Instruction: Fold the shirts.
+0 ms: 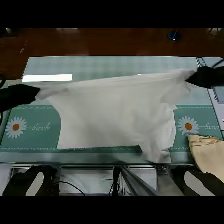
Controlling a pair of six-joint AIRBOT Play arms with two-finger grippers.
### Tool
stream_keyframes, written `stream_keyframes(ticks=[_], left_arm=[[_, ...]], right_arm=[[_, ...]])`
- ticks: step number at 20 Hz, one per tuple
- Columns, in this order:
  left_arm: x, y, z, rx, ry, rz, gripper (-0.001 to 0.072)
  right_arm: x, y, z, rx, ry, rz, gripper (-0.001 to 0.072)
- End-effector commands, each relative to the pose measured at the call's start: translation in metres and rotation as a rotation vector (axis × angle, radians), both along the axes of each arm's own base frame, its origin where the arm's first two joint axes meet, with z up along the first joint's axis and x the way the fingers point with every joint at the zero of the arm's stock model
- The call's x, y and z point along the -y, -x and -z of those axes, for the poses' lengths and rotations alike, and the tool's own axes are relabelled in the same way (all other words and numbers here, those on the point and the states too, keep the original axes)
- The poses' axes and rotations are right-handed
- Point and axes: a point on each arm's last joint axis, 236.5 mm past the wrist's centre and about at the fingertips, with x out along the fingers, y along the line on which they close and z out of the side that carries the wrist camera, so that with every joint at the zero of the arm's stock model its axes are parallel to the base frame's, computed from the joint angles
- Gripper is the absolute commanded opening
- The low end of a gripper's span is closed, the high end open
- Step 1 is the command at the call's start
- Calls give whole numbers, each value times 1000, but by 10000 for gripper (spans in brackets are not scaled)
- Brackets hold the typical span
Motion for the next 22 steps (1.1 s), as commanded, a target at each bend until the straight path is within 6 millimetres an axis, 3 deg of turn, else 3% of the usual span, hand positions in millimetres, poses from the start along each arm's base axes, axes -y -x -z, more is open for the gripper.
stream_keyframes(ticks=[1, 4, 8, 13, 14, 15, 17, 19, 20, 22], left_arm=[[-21, -65, 39, 27, -25, -63, 27], [-28, -91, 88, -60, -22, -90, 27], [-38, -120, 119, -58, -9, -146, 28], [-27, -134, 162, -130, 73, -179, 33], [-23, -132, 172, -157, 73, -172, 59], [-20, -130, 179, -179, 74, -162, 137], [-18, -127, 181, -196, 76, -155, 349], [-31, -127, 165, -199, 75, -158, 556], [-47, -125, 149, -204, 51, -160, 556], [-97, -113, 114, -218, -50, -191, 556]], right_arm=[[-12, -64, 50, 44, 16, -5, 16], [-13, -93, 81, 48, 16, 20, 17], [-1, -128, 94, 125, 23, 90, 17], [-8, -128, 138, 28, 21, 71, 18], [-12, -128, 143, 13, 2, 72, 19], [-14, -128, 145, 5, -9, 74, 31], [-16, -128, 141, 10, -25, 78, 201], [-10, -126, 118, 26, -34, 75, 389], [-3, -123, 96, 40, -27, 65, 473], [25, -107, 46, 63, 45, 47, 508]])
